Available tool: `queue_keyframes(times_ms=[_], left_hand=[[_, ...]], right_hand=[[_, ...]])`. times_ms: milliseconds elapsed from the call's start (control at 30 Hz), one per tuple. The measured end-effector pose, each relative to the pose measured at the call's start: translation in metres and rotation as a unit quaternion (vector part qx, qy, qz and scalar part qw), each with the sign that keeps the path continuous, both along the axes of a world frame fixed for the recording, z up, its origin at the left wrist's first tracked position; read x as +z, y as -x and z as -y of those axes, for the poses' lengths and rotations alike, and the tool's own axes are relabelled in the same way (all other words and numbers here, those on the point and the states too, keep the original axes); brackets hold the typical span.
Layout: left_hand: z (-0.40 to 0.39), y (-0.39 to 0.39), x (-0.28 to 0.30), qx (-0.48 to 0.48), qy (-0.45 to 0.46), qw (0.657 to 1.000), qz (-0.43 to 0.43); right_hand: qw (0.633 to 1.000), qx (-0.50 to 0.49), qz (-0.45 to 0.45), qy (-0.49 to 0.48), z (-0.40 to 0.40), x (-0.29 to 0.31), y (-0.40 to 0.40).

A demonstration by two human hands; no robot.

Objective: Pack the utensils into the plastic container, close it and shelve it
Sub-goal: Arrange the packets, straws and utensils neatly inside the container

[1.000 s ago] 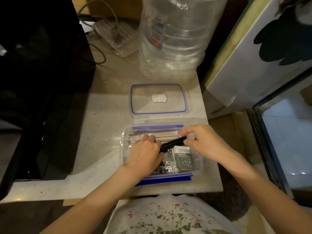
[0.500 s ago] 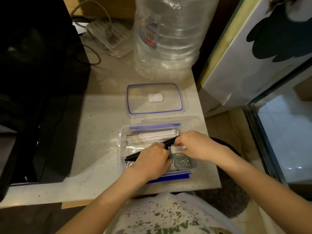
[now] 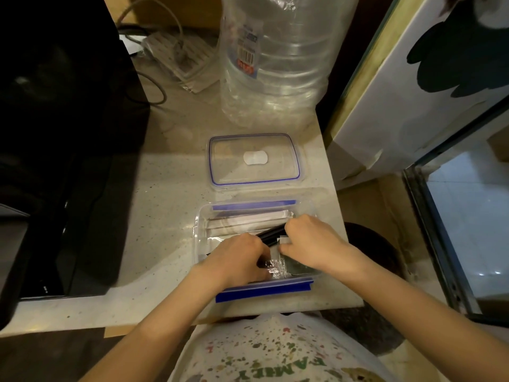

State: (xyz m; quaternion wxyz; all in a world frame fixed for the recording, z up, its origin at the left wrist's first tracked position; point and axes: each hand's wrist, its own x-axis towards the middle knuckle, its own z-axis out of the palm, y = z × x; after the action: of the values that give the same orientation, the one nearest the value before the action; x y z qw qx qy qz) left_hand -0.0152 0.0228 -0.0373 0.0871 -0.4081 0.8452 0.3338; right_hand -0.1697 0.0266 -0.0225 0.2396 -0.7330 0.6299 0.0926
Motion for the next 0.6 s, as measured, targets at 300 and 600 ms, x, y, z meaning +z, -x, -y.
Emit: queue_keyframes(times_ms=[300,600], left_hand=[[-0.003,-0.007,-0.002,0.009,0.064,0.997,0.038],[-0.005,-0.009,-0.003,0.005,0.066,0.997,0.037]], right_hand=[[0.999,0.007,-0.034,0.027,-0.005,-0.007,-0.008],[0.999,0.019,0.0,0.029,-0.006,-0.011,-0.008]])
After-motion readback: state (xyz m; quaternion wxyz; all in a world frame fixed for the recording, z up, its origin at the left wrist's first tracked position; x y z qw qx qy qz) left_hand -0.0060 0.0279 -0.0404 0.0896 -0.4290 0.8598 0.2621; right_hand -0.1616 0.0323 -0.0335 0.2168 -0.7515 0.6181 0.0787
